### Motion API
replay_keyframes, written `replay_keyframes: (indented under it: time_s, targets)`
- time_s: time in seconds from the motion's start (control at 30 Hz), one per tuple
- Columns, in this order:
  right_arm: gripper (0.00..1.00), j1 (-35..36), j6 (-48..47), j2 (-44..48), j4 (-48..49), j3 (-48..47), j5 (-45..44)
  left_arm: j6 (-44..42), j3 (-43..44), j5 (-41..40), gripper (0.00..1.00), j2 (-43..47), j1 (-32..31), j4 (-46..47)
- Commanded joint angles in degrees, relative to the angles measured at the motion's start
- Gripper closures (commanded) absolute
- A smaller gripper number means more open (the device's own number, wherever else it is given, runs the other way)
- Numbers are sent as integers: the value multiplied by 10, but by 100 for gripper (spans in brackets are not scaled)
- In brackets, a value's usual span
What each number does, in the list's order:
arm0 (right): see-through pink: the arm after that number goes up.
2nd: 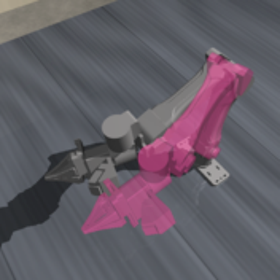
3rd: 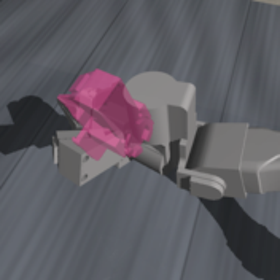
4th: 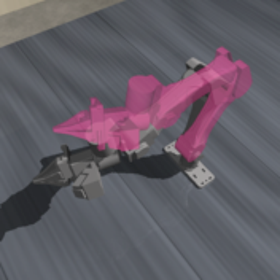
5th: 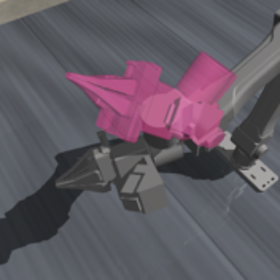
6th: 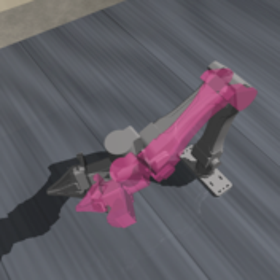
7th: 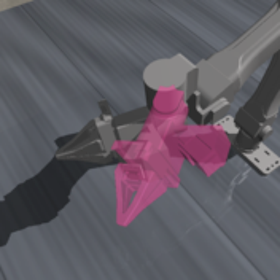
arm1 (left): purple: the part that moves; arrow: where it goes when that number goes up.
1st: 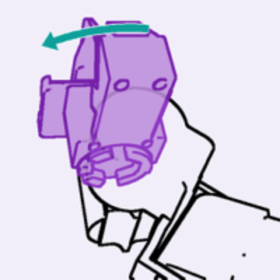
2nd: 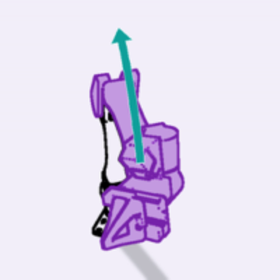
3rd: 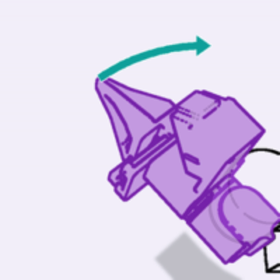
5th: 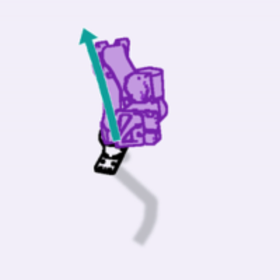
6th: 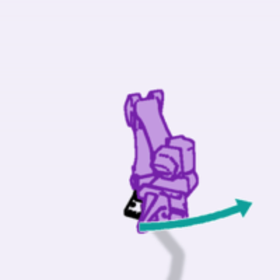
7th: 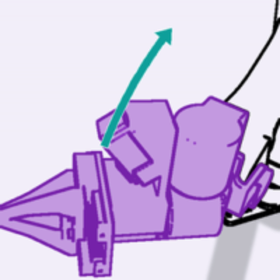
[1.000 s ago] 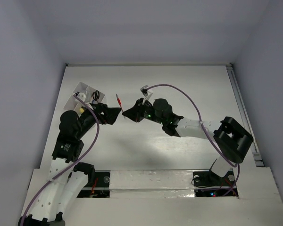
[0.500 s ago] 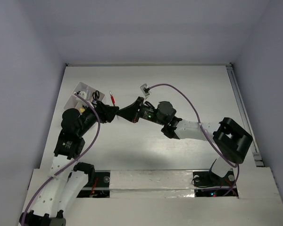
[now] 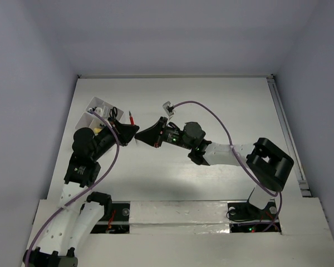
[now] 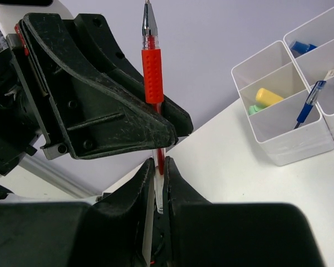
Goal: Sort the stationery into containers
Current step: Pick up the pen from the center of the board, then close the pen cap on the pen.
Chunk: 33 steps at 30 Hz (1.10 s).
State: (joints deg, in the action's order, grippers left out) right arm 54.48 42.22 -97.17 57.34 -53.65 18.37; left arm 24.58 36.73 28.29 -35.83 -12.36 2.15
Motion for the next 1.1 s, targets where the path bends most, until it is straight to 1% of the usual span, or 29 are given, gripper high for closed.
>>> replay_keyframes:
  time_s: [0.0,0.1,0.13,0.2,0.23,0.33,0.37,0.43,0.47,0.53,0.57,0.63,0.67,0.7,0.73,0.8,0.83,0.93,1.07]
  targets:
    - [100,5,7,3,71,-8,-13,-13,1,1,100,-2,5,29]
    - [100,5,9,2,73,-6,-12,-17,4,4,100,-2,5,29]
    - [87,5,9,3,73,-4,-9,-20,4,4,100,-1,5,28]
    - [71,5,-8,17,54,6,-9,-26,6,-3,100,4,10,22]
    - [61,5,-17,26,38,12,-13,-28,7,-5,100,8,10,18]
    - [48,-14,-43,62,-41,29,-17,-37,11,-7,100,9,10,13]
    - [48,-22,-47,68,-109,28,-17,-40,11,-9,100,11,10,8]
    - [48,-39,-64,79,-187,15,-28,-45,16,-13,100,14,10,4]
    - [48,-45,-72,79,-262,10,-36,-51,16,-14,100,16,10,0]
    - [48,-52,-95,66,-320,0,-63,-54,19,-13,100,19,10,-5]
    - [48,-59,-102,57,-389,-25,-71,-58,19,-12,100,21,10,-6]
    - [47,-64,-116,34,-441,-52,-89,-59,19,-11,100,23,10,-7]
    - [46,-64,-119,8,-467,-68,-93,-59,19,-11,100,24,10,-9]
    - [43,-70,-119,-5,-496,-93,-98,-60,19,-11,100,25,10,-11]
    - [38,-70,-119,-17,-505,-105,-103,-62,20,-15,100,26,5,-13]
    - [36,-75,-110,-53,-521,-135,-105,-64,20,-17,100,28,5,-15]
    - [33,-75,-108,-64,-523,-145,-103,-65,20,-18,100,30,0,-17]
    - [28,-87,-98,-114,-542,-190,-110,-66,21,-20,100,33,-6,-18]
    - [27,-93,-79,-165,-556,-227,-109,-66,21,-24,100,38,-19,-20]
